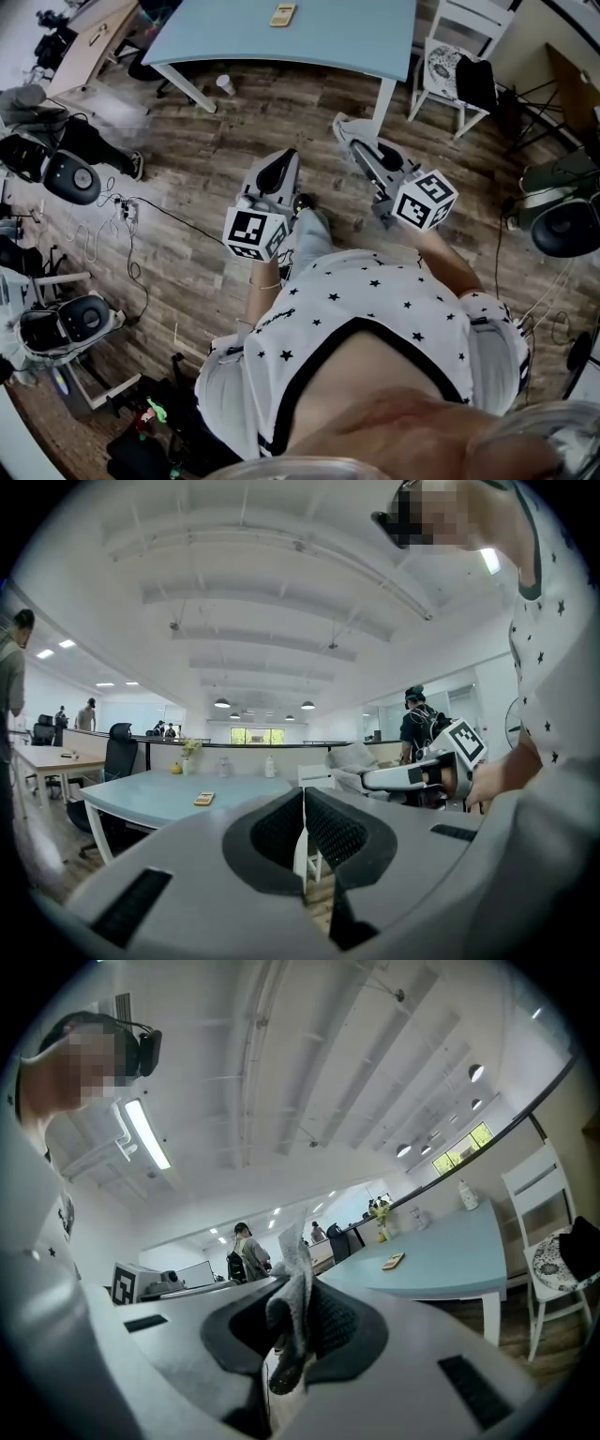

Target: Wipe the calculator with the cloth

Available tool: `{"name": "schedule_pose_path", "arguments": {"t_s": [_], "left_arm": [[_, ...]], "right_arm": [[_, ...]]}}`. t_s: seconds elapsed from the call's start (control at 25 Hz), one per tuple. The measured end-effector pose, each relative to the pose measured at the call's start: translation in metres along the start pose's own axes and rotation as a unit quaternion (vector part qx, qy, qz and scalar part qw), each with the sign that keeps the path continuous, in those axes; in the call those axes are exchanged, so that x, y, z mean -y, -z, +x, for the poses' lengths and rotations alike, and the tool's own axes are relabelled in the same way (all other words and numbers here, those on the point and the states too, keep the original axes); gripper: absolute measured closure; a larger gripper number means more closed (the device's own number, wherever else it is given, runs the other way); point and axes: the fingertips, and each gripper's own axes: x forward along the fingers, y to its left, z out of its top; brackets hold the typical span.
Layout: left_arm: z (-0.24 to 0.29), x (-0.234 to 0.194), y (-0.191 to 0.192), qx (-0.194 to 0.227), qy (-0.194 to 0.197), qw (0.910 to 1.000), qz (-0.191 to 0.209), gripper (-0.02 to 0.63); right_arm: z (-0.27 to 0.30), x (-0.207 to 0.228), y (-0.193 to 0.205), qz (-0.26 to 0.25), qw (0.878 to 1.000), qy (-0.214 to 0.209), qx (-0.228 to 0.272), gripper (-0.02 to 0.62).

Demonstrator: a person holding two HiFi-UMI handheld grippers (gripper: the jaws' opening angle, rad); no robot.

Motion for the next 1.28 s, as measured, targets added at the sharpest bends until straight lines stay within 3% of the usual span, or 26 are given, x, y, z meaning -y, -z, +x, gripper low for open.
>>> {"name": "schedule_pose_path", "arguments": {"t_s": [1.28], "left_arm": [[0.09, -0.238, -0.013, -0.003, 0.028, 0.9995, 0.012, 0.575]], "right_arm": [[0.241, 0.066, -0.032, 0.009, 0.999, 0.047, -0.008, 0.552]]}}
